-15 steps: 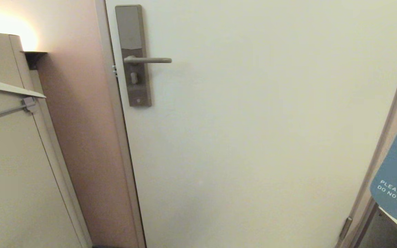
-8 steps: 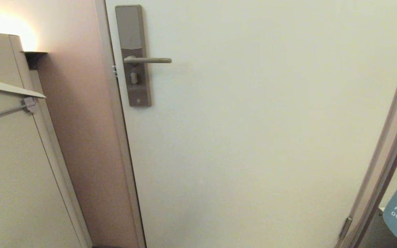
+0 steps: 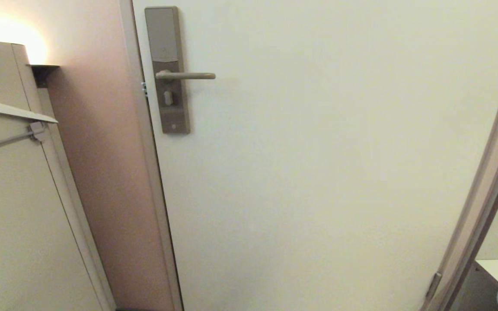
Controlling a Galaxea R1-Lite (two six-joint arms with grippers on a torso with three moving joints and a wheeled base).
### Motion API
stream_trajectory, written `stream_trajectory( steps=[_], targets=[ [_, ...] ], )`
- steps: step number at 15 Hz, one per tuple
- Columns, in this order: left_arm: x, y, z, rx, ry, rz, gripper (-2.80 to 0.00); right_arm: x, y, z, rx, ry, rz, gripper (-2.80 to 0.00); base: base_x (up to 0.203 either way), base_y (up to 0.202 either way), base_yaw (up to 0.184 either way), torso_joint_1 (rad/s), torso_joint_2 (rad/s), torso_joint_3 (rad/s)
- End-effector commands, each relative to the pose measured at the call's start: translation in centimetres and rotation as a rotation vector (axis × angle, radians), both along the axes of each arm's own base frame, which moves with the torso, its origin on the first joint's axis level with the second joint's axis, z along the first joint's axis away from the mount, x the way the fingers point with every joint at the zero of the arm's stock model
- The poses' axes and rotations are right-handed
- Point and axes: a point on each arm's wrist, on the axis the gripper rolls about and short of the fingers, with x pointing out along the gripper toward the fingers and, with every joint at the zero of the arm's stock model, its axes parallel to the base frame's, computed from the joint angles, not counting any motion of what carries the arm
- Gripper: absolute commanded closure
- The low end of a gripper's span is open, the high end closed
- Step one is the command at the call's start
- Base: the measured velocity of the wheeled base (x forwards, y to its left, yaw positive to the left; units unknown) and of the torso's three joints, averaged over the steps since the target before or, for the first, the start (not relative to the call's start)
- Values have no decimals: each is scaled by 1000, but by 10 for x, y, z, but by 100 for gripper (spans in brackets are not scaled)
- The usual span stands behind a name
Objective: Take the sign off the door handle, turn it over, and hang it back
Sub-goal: Hang the sign back with the other side facing out
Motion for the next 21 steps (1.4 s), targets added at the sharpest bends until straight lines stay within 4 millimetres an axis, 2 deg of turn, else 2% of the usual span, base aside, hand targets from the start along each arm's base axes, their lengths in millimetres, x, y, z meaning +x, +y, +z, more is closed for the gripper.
stream_trajectory(
  steps=[1,4,12,21],
  targets=[
    [0,0,0,0,1,0,0,-2,0,-11,-4,4,-11,0,0,0,0,0,0,0],
    [0,0,0,0,1,0,0,-9,-1,-24,8,-51,-28,0,0,0,0,0,0,0],
    [0,0,0,0,1,0,0,-15,-4,-32,81,-109,-166,0,0,0,0,0,0,0],
    [0,0,0,0,1,0,0,-13,-3,-37,24,-99,-127,0,0,0,0,0,0,0]
  ],
)
